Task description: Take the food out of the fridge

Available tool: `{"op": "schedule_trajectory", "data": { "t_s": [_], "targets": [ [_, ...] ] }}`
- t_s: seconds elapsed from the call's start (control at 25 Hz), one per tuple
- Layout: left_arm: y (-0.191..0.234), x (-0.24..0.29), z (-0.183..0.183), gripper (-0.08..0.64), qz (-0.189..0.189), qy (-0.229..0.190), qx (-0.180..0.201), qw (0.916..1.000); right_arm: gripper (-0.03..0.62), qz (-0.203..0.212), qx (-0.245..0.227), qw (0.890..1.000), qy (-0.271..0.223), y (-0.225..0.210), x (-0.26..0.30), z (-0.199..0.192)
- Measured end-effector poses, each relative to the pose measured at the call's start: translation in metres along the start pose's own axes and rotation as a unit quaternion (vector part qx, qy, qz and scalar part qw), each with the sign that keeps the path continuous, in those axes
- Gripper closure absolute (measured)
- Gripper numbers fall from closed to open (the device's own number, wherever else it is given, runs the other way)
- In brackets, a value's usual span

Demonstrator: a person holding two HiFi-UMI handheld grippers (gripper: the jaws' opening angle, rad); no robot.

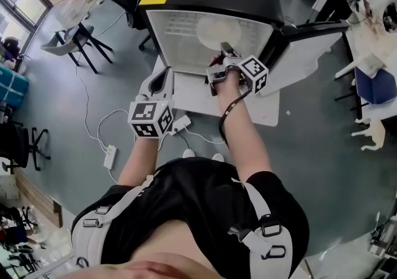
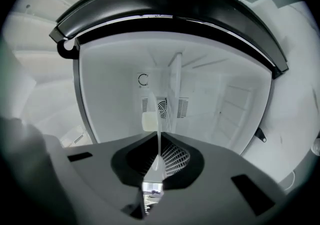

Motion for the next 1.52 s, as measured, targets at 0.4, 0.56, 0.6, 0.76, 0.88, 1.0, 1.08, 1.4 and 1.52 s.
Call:
{"op": "schedule_trajectory", "data": {
  "t_s": [0.4, 0.56, 0.6, 0.76, 0.88, 1.0, 1.08, 1.4, 1.52],
  "targets": [
    [-0.007, 0.006, -0.002, 0.563, -0.015, -0.002, -0.011, 0.9998, 0.574, 0.008, -0.015, 0.998, 0.065, 0.006, -0.058, -0.015],
    [-0.012, 0.011, -0.008, 0.562, -0.025, 0.006, -0.013, 0.9996, 0.574, 0.005, -0.021, 0.998, 0.061, 0.012, -0.09, -0.011],
    [-0.013, 0.012, -0.01, 0.563, -0.027, 0.008, -0.014, 0.9995, 0.574, 0.001, -0.021, 0.998, 0.058, 0.013, -0.099, -0.011],
    [-0.015, 0.014, -0.018, 0.563, -0.035, 0.016, -0.014, 0.9992, 0.574, -0.006, -0.022, 0.998, 0.053, 0.015, -0.131, -0.008],
    [-0.019, 0.017, -0.025, 0.563, -0.047, 0.02, -0.011, 0.9986, 0.574, -0.013, -0.024, 0.999, 0.043, 0.012, -0.153, -0.004],
    [-0.022, 0.018, -0.029, 0.562, -0.053, 0.024, -0.008, 0.9983, 0.574, -0.021, -0.036, 0.999, 0.034, 0.011, -0.168, 0.0],
    [-0.023, 0.02, -0.029, 0.563, -0.057, 0.023, -0.007, 0.9981, 0.574, -0.027, -0.034, 0.999, 0.027, 0.008, -0.174, 0.002],
    [-0.028, 0.025, -0.03, 0.561, -0.065, 0.026, -0.006, 0.9975, 0.574, -0.04, -0.014, 0.999, 0.021, -0.003, -0.179, 0.004],
    [-0.03, 0.026, -0.03, 0.563, -0.067, 0.026, -0.004, 0.9974, 0.574, -0.041, -0.007, 0.999, 0.018, -0.004, -0.18, 0.005]
  ]
}}
Point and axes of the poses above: the fingertips, and each gripper's own axes: x forward along the fingers, y to its left, z out of its top, the point moved 6 cm from there along -x, backward along the fingers, and after that the axes turned 3 degrees about z, right-handed, at the moved point
